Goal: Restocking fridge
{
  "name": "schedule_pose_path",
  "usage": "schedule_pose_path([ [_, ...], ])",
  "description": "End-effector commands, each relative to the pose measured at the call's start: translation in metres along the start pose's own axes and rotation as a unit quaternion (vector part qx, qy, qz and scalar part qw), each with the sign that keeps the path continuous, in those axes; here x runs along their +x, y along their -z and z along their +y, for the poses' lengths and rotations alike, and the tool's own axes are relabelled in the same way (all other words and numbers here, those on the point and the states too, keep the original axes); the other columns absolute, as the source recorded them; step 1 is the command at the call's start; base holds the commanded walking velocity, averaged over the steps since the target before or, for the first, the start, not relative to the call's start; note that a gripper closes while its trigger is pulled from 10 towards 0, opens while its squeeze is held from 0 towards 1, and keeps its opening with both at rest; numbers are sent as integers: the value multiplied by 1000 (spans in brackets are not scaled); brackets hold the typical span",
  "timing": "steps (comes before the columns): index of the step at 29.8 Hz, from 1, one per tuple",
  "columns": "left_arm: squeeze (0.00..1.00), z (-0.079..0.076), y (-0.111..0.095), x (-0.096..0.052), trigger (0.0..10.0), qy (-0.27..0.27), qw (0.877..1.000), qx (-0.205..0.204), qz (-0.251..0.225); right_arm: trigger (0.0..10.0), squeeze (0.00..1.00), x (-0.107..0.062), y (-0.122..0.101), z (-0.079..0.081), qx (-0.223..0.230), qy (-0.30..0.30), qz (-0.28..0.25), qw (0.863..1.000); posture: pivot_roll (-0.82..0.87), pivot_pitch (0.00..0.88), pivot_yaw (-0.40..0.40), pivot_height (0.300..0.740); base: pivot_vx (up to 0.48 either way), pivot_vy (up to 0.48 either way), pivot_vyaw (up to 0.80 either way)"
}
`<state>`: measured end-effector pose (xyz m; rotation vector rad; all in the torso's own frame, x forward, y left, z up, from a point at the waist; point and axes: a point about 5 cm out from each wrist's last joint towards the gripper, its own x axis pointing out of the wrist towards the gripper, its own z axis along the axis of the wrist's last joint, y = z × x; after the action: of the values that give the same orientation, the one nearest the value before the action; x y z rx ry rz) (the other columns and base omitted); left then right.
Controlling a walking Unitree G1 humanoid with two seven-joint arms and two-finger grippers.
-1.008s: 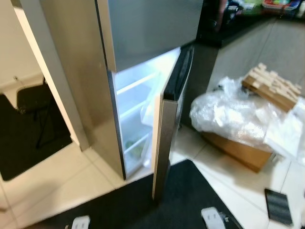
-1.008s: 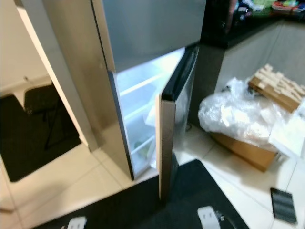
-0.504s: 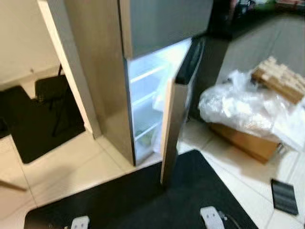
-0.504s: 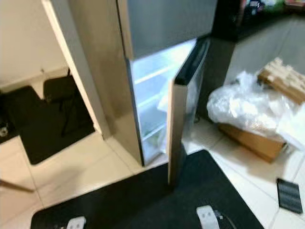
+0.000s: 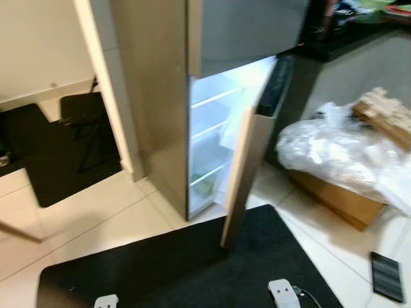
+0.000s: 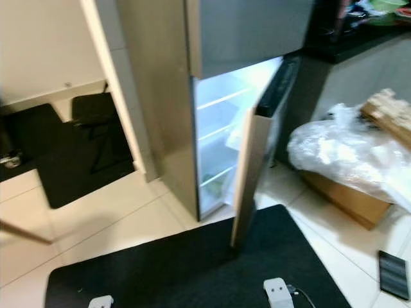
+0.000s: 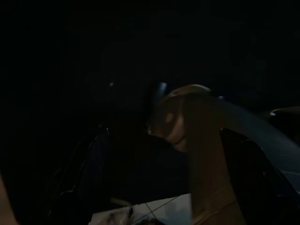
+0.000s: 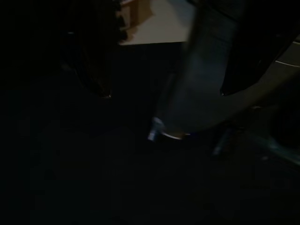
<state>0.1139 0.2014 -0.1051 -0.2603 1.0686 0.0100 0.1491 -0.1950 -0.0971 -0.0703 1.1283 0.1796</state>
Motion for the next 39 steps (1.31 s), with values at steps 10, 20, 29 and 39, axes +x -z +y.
schedule_pose_path([
  [10,0,-5,1,2,10000,5,1000,21,9,10000,0,0,0,0,4,-5,0,1000,-29,0,-7,740,0,0,744],
  [20,0,-7,2,2,10000,9,999,33,12,10000,0,0,2,2,5,-8,1,1000,-26,0,-4,740,0,0,744],
  [29,0,-8,1,2,10000,11,999,41,13,10000,0,1,0,4,5,-11,-1,1000,-23,0,-3,740,0,0,744],
  [39,0,-9,2,3,10000,14,998,63,20,10000,0,1,0,5,0,-13,-1,1000,-24,0,1,740,0,0,744],
])
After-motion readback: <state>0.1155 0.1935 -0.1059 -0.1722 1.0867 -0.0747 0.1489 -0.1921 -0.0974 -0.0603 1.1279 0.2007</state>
